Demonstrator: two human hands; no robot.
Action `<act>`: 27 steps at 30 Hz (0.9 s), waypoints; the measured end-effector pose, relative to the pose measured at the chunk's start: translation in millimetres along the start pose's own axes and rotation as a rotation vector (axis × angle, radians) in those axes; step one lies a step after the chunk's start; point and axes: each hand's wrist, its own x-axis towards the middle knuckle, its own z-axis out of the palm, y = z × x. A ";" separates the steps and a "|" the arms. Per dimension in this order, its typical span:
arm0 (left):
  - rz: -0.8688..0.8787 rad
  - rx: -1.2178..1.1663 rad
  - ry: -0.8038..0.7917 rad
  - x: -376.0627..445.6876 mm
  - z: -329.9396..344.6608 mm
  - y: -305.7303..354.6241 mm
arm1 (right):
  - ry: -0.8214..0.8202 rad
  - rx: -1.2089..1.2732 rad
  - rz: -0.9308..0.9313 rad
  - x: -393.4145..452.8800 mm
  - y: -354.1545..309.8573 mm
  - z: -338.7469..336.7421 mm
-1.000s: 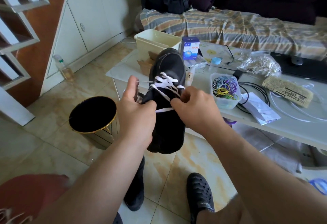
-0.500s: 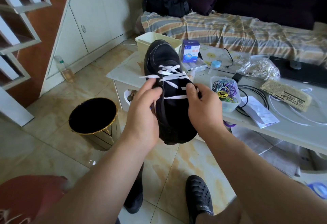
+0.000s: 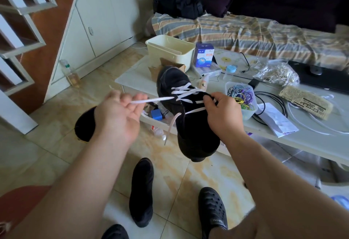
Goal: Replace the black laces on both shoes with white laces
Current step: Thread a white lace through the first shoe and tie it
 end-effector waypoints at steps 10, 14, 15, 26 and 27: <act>0.513 1.547 -0.392 4.1 -17.0 -42.1 | 0.021 -0.030 -0.109 -7.7 -1.8 8.1; 0.650 1.226 -0.285 2.4 -13.6 -30.6 | 0.016 -0.072 -0.071 -2.3 10.4 8.5; 0.629 0.999 -0.212 1.9 -10.6 -23.2 | 0.005 -0.075 -0.042 0.3 13.7 7.9; 0.048 0.440 -0.387 -2.7 -0.2 -34.2 | -0.082 -0.068 -0.067 -5.9 7.4 14.8; 0.089 0.624 -0.367 2.5 -1.8 -35.7 | -0.076 -0.070 -0.059 -5.6 7.6 14.3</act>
